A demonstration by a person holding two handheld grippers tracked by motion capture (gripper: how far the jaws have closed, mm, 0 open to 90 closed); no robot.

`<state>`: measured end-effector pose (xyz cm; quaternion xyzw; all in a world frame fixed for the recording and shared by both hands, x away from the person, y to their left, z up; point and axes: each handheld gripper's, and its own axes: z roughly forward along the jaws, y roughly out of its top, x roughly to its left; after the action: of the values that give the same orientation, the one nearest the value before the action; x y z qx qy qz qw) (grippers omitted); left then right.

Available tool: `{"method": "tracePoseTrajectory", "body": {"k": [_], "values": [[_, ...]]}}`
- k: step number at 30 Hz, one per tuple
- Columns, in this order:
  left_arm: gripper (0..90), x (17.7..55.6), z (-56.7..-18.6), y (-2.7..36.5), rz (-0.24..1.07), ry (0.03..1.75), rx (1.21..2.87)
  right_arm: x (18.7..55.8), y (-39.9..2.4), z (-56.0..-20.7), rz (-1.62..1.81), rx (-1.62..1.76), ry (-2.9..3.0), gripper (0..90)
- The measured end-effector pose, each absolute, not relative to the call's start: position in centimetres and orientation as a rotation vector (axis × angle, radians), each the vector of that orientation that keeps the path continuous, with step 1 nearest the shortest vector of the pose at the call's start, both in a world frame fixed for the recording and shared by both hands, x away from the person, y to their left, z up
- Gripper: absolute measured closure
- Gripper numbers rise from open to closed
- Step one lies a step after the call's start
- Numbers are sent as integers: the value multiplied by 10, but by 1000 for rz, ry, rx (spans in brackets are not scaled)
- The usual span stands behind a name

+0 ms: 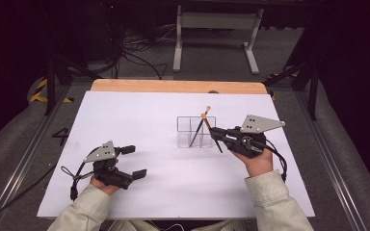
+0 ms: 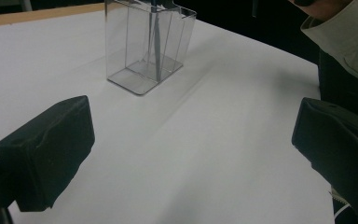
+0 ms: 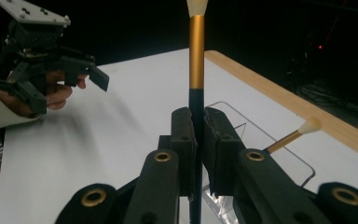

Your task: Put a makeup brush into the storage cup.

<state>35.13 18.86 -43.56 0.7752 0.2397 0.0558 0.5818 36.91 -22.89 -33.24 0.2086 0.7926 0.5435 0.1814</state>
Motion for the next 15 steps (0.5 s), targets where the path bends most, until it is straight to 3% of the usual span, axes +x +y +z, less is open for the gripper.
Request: {"method": "tracePoseTrajectory", "body": {"k": [15], "values": [[0,350,-438,192,143,582,1812,375,-225,-336,1604,620,2097,831]]}}
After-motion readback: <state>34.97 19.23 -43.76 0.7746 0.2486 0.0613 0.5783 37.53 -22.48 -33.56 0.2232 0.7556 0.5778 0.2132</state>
